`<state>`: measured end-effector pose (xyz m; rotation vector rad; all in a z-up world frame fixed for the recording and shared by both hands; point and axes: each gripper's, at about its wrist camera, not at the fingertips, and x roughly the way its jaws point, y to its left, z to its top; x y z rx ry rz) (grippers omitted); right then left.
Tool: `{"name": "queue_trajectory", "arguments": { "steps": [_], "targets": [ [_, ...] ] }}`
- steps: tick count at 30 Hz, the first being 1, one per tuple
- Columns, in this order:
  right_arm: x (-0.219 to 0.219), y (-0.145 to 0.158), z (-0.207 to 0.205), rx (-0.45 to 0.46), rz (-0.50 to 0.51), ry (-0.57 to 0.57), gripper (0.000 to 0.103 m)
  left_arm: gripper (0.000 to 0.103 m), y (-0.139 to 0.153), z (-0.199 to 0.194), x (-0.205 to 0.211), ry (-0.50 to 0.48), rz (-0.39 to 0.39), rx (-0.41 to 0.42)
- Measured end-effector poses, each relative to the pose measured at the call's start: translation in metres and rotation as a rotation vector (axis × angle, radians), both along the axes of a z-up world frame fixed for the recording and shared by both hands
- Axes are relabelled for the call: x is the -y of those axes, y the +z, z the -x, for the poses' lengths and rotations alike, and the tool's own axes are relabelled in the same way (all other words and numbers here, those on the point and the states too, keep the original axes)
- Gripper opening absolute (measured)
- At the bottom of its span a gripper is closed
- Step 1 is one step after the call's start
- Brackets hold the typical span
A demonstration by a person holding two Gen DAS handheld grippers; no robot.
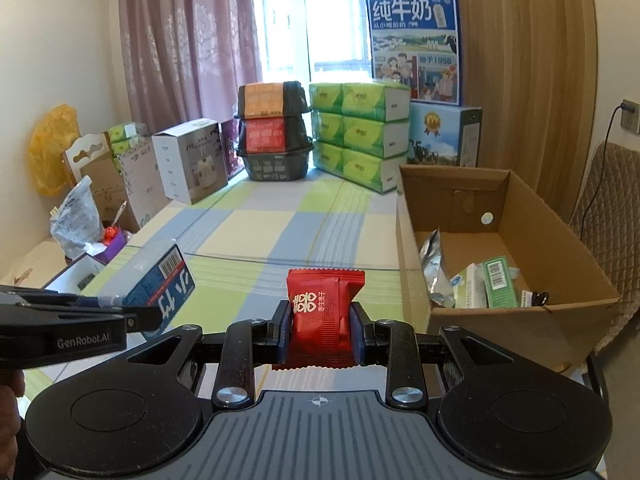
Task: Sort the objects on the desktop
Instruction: 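Lift and carry the clear box and red packet with both tools over the cardboard box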
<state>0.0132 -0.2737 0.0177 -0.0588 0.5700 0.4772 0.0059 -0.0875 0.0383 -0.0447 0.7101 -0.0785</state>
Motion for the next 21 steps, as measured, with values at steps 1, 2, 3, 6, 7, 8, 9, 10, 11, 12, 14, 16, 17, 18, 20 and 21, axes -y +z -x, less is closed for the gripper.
{"name": "queue_trajectory", "arguments": {
  "steps": [1, 2, 3, 6, 7, 8, 9, 10, 11, 12, 14, 16, 17, 18, 20, 21],
  "targets": [
    [0.002, 0.002, 0.002, 0.004, 0.000, 0.000, 0.027, 0.025, 0.001, 0.002, 0.001, -0.002, -0.001, 0.000],
    [0.003, 0.004, 0.004, 0.010, -0.002, -0.001, 0.027, 0.025, 0.002, 0.003, 0.003, -0.004, 0.000, 0.001],
    [0.005, 0.006, 0.005, 0.013, -0.003, -0.001, 0.027, 0.025, 0.003, 0.005, 0.004, -0.006, 0.000, 0.002],
    [0.010, 0.011, 0.007, 0.023, -0.004, -0.003, 0.027, 0.025, 0.007, 0.008, 0.009, -0.010, -0.004, 0.008],
    [0.012, 0.013, 0.008, 0.026, -0.005, -0.005, 0.027, 0.025, 0.008, 0.010, 0.010, -0.013, -0.004, 0.010],
    [0.015, 0.014, 0.009, 0.030, -0.005, -0.008, 0.027, 0.025, 0.009, 0.010, 0.012, -0.016, -0.001, 0.011],
    [0.017, 0.016, 0.010, 0.035, -0.003, -0.011, 0.027, 0.025, 0.011, 0.011, 0.014, -0.019, 0.000, 0.013],
    [0.020, 0.017, 0.011, 0.039, -0.002, -0.012, 0.027, 0.025, 0.012, 0.012, 0.016, -0.023, -0.001, 0.014],
    [0.023, 0.018, 0.012, 0.043, -0.001, -0.016, 0.027, 0.025, 0.013, 0.013, 0.019, -0.029, -0.003, 0.015],
    [0.026, 0.019, 0.013, 0.045, -0.002, -0.023, 0.027, 0.025, 0.014, 0.013, 0.021, -0.035, -0.003, 0.016],
    [0.033, 0.021, 0.014, 0.051, -0.002, -0.037, 0.027, 0.025, 0.015, 0.014, 0.027, -0.035, -0.003, 0.016],
    [0.040, 0.021, 0.013, 0.051, -0.001, -0.052, 0.027, 0.025, 0.017, 0.014, 0.033, -0.050, -0.007, 0.017],
    [0.044, 0.022, 0.012, 0.051, -0.002, -0.061, 0.027, 0.025, 0.017, 0.013, 0.036, -0.056, -0.006, 0.017],
    [0.047, 0.023, 0.012, 0.052, -0.002, -0.068, 0.027, 0.025, 0.018, 0.013, 0.040, -0.062, -0.006, 0.018],
    [0.054, 0.024, 0.011, 0.054, -0.002, -0.082, 0.027, 0.025, 0.018, 0.012, 0.045, -0.075, -0.009, 0.019],
    [0.058, 0.024, 0.011, 0.055, -0.002, -0.088, 0.027, 0.025, 0.018, 0.011, 0.048, -0.082, -0.009, 0.019]
  ]
}}
